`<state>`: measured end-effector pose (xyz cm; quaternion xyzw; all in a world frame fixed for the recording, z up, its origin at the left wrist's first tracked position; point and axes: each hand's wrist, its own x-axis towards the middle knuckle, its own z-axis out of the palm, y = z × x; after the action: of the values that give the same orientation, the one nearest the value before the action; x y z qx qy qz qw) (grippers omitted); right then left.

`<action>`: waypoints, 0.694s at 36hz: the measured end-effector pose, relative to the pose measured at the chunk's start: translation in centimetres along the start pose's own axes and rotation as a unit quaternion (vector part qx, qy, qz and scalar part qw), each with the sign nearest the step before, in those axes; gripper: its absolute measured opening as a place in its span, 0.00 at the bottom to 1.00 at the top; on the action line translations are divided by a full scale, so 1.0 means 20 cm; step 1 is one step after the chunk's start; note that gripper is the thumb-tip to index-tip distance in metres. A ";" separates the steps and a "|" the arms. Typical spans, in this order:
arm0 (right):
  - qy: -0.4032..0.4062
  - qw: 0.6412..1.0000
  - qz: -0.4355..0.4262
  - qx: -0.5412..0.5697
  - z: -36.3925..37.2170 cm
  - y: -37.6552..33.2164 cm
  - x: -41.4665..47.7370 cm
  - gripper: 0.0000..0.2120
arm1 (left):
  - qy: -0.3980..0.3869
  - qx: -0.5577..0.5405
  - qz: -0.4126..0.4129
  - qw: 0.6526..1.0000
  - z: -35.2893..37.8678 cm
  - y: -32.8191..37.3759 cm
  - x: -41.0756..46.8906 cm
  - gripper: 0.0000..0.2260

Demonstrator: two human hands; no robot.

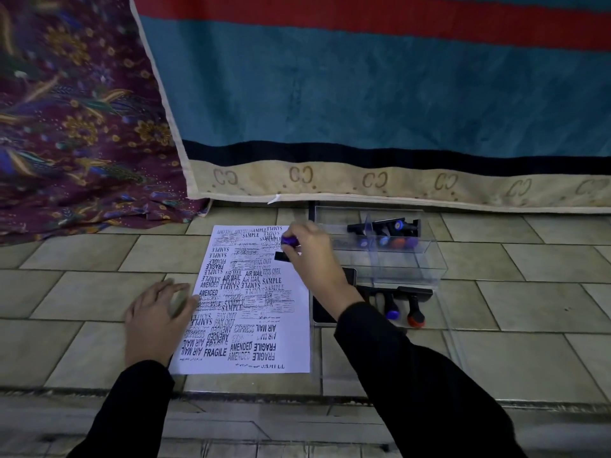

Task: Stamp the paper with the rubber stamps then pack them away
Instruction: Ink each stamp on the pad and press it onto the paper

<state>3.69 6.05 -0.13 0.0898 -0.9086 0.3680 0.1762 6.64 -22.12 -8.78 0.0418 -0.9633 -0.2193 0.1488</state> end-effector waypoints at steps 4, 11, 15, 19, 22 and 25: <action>-0.029 0.999 0.010 -0.018 0.07 0.02 0.04 0.04 | -0.002 0.001 -0.001 1.000 0.00 0.00 0.00 0.19; -0.050 0.998 0.011 -0.020 0.11 0.02 0.07 0.04 | -0.002 0.005 -0.006 1.000 -0.01 0.01 0.00 0.19; -0.063 0.998 0.017 -0.018 0.12 0.01 0.07 0.03 | -0.001 0.005 -0.005 1.000 -0.01 0.01 0.00 0.17; -0.079 0.996 0.018 -0.024 0.13 0.02 0.05 0.03 | -0.001 0.008 -0.009 1.000 0.01 0.00 0.01 0.12; -0.074 0.997 0.021 -0.029 0.14 0.02 0.04 0.02 | 0.001 0.011 -0.008 1.000 0.01 0.00 0.01 0.12; -0.066 0.997 0.028 -0.035 0.15 0.02 0.04 0.02 | 0.005 0.013 0.004 1.000 0.01 -0.01 0.01 0.13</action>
<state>2.14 4.29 -2.10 0.0822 -0.9327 0.3341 0.1081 6.40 -22.25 -9.09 0.0413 -0.9655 -0.2062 0.1535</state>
